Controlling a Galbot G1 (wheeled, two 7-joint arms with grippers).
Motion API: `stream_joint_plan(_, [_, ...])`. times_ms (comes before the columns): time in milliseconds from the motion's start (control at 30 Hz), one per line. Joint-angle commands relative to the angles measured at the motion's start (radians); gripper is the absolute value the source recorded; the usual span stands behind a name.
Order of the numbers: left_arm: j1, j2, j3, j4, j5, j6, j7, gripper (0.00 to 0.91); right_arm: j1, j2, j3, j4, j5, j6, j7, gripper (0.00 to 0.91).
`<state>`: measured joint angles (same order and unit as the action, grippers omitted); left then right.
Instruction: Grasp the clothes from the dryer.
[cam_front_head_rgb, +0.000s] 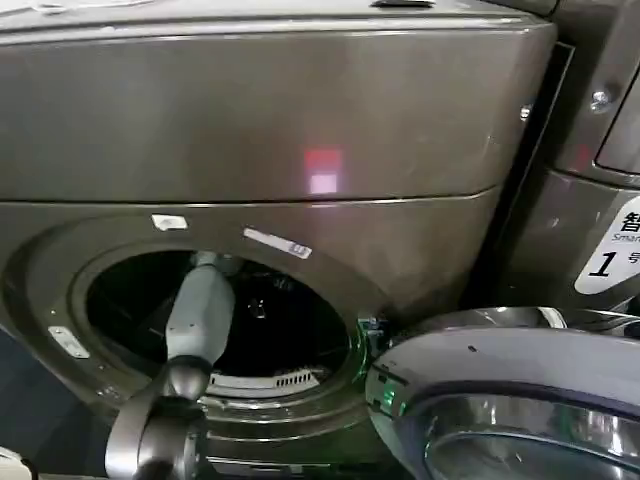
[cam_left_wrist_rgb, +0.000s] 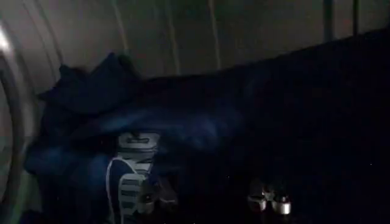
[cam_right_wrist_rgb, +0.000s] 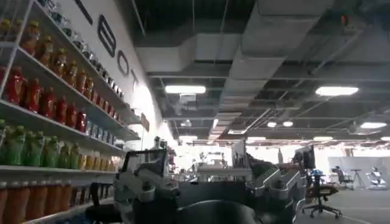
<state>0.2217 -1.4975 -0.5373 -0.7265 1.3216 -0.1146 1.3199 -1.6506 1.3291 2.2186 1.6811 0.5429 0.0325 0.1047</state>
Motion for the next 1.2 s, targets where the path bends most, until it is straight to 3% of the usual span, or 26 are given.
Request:
stream_joint_plan(33, [-0.002,-0.002,-0.002,0.020,-0.010,0.034,-0.013,0.000,0.000,0.002,0.000,0.001,0.001,-0.002,0.000,0.907])
stream_joint_plan(300, [0.010,-0.003,0.005,-0.050,-0.159,0.115,-0.087,0.000,0.000,0.002,-0.004,-0.001,0.002,-0.009,0.004,0.907])
stream_joint_plan(433, [0.041,-0.027,-0.015,-0.151,-0.337,0.229,-0.270,0.000,0.000,0.005,-0.011,0.011,0.000,-0.030,0.020,0.907])
stream_joint_plan(500, [0.054,-0.031,-0.014,-0.185,-0.388,0.235,-0.322,0.000,0.003,0.003,-0.013,0.012,-0.001,-0.017,0.034,0.907])
stream_joint_plan(633, [0.068,-0.040,-0.005,-0.218,-0.485,0.272,-0.478,0.000,0.002,0.004,-0.004,0.054,0.017,-0.079,0.052,0.907])
stream_joint_plan(733, [0.078,-0.048,0.003,-0.225,-0.606,0.288,-0.642,0.000,0.000,-0.004,-0.018,0.034,0.001,-0.010,0.057,0.907])
stream_joint_plan(867, [0.144,-0.063,0.030,-0.329,-0.821,0.351,-0.909,0.000,0.001,-0.003,-0.013,0.025,-0.022,0.000,0.055,0.907])
stream_joint_plan(933, [0.169,-0.066,0.043,-0.368,-0.898,0.339,-1.001,0.000,0.001,-0.006,-0.011,0.022,-0.026,-0.001,0.055,0.907])
stream_joint_plan(1000, [0.198,-0.065,0.085,-0.436,-1.084,0.386,-1.146,0.000,0.000,-0.007,-0.010,0.028,-0.020,-0.004,0.058,0.907])
stream_joint_plan(1200, [0.262,-0.078,0.095,-0.523,-1.309,0.446,-1.281,0.000,-0.009,-0.007,0.003,0.032,-0.017,-0.002,0.058,0.907])
